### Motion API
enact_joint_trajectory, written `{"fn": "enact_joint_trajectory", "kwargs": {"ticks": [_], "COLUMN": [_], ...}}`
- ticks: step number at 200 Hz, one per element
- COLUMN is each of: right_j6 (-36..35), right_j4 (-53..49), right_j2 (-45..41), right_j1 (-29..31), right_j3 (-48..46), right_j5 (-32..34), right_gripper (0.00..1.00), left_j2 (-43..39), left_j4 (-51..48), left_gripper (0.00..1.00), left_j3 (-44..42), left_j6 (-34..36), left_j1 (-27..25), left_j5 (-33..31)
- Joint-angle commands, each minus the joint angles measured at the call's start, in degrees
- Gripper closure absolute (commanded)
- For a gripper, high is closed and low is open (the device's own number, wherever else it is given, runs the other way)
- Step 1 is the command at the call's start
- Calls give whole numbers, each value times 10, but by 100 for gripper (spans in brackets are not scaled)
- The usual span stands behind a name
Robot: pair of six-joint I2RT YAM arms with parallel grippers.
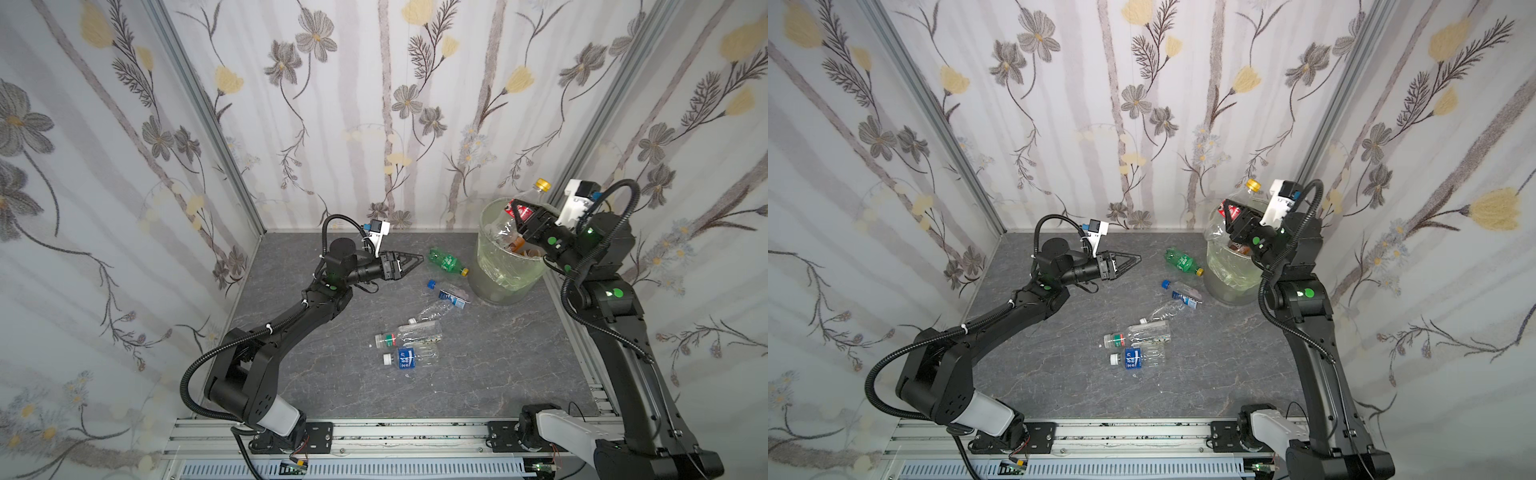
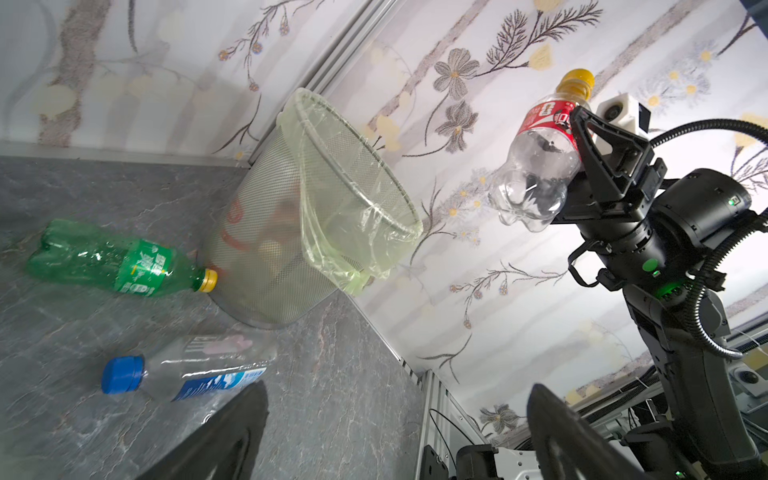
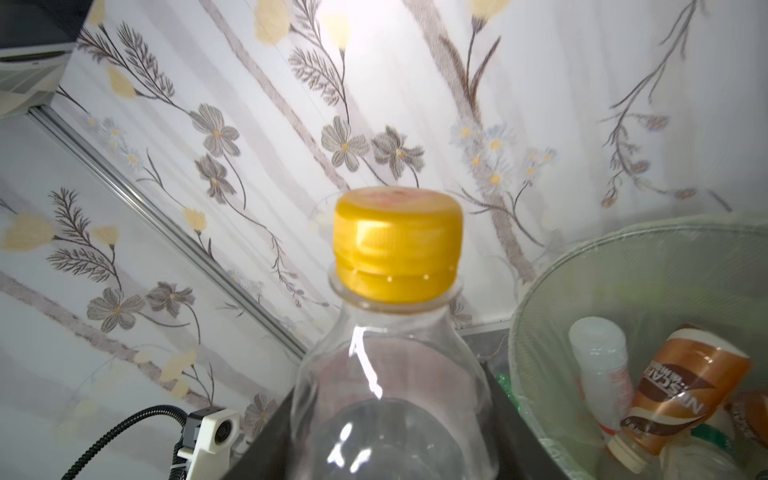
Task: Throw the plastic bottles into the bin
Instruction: 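Open the right gripper over the bin to drop the red-labelled bottle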
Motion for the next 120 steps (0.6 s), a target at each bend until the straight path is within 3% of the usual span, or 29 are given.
{"fn": "enact_joint_trajectory", "kwargs": {"ticks": [1,69,120], "right_j6": [-39,-122,-120], "right_j4": [-30,-59,-77], "right_j2": [-26,-77,48], "right_j1": [-26,-44,-63], "right_j3": [29,128,129], "right_j5": [43,203,223], "right_gripper": [50,49,46], "left_j2": [4,12,3], "left_j4": [19,12,-5], "left_gripper": [0,0,0], "left_j3": [27,62,59], "left_j6": [-3,6,19], "left_j1": [-4,-16,-17], "left_j5": [-14,-42,-55]}}
